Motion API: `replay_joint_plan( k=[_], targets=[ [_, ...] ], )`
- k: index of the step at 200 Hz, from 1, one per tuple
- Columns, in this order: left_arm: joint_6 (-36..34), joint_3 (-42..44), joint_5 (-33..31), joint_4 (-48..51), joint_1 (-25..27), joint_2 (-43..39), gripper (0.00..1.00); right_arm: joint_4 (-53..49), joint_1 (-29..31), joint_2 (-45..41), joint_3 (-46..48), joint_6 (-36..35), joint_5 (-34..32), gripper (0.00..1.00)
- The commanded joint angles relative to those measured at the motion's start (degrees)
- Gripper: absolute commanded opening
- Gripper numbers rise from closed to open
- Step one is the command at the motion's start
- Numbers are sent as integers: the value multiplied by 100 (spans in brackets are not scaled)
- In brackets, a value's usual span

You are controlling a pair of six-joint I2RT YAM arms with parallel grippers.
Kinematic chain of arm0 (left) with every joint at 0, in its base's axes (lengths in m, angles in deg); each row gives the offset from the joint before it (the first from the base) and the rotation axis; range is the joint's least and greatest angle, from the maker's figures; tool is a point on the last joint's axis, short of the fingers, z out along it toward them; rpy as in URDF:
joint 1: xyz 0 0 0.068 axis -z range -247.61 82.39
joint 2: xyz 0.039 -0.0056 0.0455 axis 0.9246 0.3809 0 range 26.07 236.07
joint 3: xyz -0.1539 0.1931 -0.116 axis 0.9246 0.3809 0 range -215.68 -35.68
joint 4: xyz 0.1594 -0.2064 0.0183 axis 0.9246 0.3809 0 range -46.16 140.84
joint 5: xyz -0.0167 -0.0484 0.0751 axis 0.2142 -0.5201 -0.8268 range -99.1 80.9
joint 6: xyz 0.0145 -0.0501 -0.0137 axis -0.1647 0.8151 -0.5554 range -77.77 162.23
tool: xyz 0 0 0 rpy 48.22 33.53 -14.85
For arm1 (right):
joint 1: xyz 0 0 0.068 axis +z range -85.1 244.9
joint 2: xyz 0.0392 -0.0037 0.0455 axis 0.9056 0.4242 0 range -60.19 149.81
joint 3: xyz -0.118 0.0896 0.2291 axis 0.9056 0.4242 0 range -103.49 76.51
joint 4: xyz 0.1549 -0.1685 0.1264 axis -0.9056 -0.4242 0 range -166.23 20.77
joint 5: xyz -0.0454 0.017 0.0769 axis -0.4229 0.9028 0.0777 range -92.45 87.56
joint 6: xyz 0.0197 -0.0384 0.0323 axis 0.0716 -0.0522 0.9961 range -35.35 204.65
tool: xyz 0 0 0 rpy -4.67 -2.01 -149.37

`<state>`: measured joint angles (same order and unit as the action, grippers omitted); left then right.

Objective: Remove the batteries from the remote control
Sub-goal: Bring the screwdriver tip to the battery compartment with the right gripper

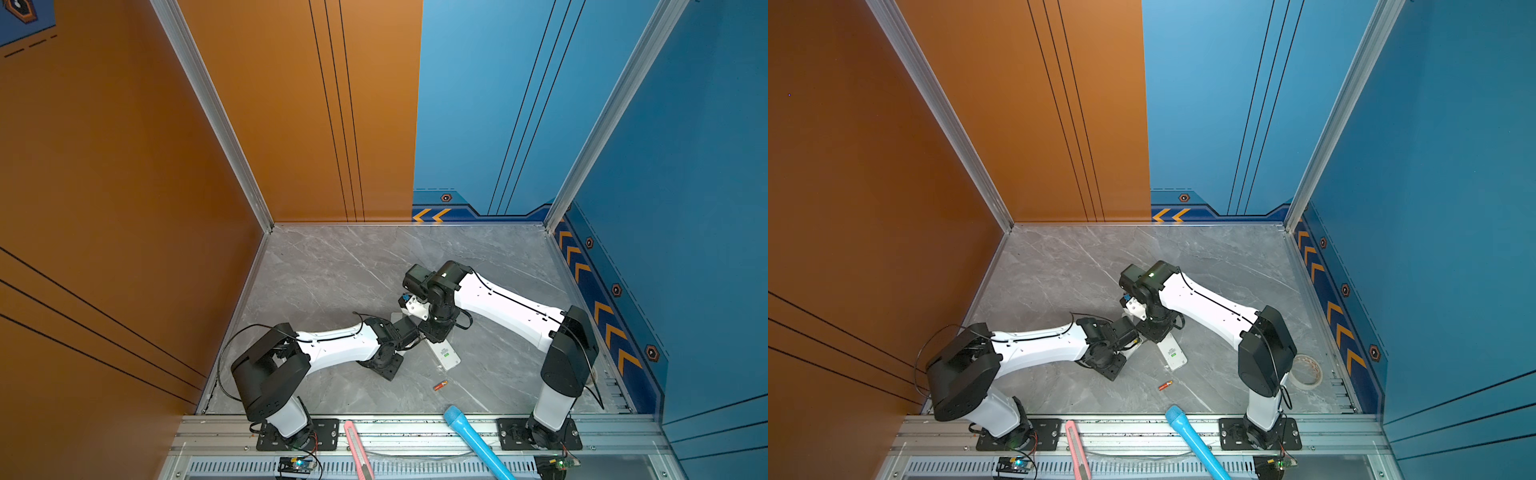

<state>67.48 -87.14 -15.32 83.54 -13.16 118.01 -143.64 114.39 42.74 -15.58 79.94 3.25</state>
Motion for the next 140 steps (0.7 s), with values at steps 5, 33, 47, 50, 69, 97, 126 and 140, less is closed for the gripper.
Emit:
replay_joint_plan(
  k=[5, 33, 47, 50, 69, 97, 126, 140],
  targets=[
    [-47, 84, -384, -245, 76, 263, 27, 232, -25, -19, 25, -4, -131, 0],
    [-38, 131, -387, -294, 83, 267, 27, 359, -90, -77, 99, 29, -201, 0],
    [-38, 161, -389, -313, 87, 242, 27, 446, -199, -176, 177, 64, -161, 0],
    [-38, 177, -388, -333, 89, 226, 27, 465, -220, -199, 197, 66, -165, 0],
    [-10, 336, -293, -533, 74, 54, 30, 578, -330, -441, 426, 45, -147, 0],
    [30, 521, -145, -790, 65, -151, 52, 647, -465, -698, 743, 14, -16, 0],
    [58, 618, -186, -858, 48, -309, 65, 684, -484, -848, 919, -55, 45, 0],
    [82, 702, -213, -916, 30, -405, 69, 706, -493, -863, 948, -115, 100, 0]
  ],
)
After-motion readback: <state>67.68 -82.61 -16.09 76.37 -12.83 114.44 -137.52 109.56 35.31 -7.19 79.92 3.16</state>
